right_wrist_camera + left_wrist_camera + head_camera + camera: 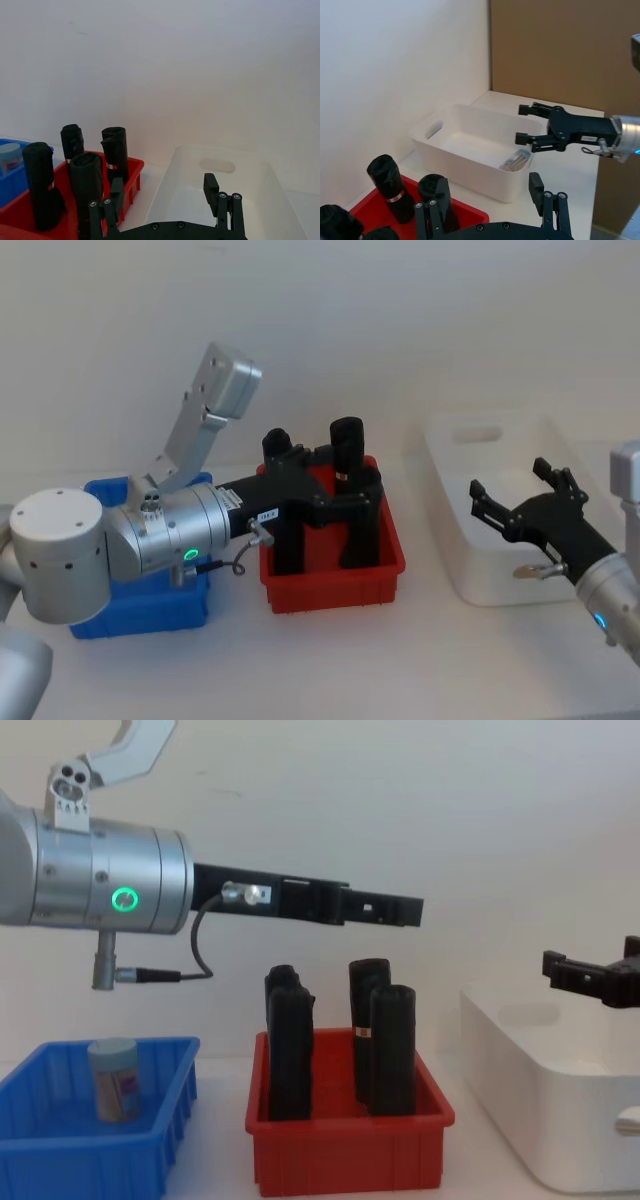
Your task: Pick the cotton swabs from the blue box and place them into the white box.
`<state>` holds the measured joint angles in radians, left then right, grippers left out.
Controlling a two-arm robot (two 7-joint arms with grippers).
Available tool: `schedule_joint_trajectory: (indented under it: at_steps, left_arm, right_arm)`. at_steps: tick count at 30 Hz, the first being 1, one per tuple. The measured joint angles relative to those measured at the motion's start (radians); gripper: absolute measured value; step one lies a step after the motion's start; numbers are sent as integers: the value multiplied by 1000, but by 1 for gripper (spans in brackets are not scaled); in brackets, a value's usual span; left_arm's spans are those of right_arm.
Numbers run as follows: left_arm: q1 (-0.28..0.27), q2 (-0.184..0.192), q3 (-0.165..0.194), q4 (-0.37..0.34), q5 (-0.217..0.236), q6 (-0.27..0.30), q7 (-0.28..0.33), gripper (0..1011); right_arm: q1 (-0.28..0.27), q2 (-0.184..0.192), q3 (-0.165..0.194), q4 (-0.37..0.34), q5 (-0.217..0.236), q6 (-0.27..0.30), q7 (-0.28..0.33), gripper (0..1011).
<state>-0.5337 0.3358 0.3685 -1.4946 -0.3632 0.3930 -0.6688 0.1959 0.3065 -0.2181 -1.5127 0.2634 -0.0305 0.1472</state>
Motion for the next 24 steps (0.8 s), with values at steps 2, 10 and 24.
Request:
schedule_joint_trajectory:
  at_steps: [2,10,24]
  left_arm:
    - [9,1,3,-4,5,-12,21,1004]
    - [59,9,17,-27,33,-76,131,1004]
    - [136,21,40,-61,74,-173,300,1004]
  right_arm:
    - [-14,2,0,-17,2,5,-6,1001]
    - [-92,14,-4,-112,11,29,-35,1001]
    - [-200,30,-8,-242,23,62,-77,1001]
